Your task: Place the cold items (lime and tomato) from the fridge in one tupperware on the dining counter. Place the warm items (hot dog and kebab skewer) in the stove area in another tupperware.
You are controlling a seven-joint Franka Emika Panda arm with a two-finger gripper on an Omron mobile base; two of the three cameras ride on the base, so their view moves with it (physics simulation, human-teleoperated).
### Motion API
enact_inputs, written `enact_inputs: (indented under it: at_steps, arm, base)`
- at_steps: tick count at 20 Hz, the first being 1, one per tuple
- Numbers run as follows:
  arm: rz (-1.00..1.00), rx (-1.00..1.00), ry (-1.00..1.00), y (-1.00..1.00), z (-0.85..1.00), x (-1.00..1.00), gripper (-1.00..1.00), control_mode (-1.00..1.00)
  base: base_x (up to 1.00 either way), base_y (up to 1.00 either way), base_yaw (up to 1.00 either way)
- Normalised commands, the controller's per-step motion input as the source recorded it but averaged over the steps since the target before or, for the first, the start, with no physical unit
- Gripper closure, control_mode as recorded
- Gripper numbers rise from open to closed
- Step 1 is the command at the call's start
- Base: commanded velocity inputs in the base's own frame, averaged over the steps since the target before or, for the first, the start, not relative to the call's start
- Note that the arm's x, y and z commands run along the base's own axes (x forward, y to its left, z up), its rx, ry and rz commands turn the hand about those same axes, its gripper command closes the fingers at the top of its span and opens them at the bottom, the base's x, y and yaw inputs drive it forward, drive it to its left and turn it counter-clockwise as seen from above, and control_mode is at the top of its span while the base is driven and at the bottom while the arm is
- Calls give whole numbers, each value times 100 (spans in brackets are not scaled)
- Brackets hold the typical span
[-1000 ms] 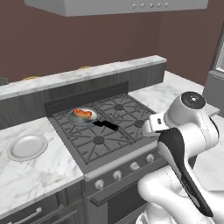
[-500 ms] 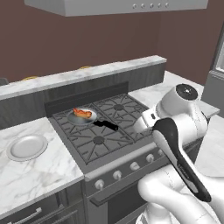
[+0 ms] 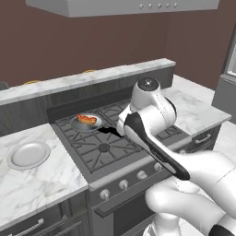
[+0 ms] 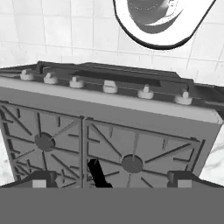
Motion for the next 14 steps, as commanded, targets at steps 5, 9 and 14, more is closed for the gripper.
enact_inputs:
  at_steps: [5,9,14]
  arm:
    - [18,-7,0,24,0,48,-100,-100]
    - [21,-1,4,12,0,48,-100,-100]
    - [21,0,5,19,-7,35,-100,-100]
  base:
    - [0,0,0]
    - [0,0,0]
    - [0,0,0]
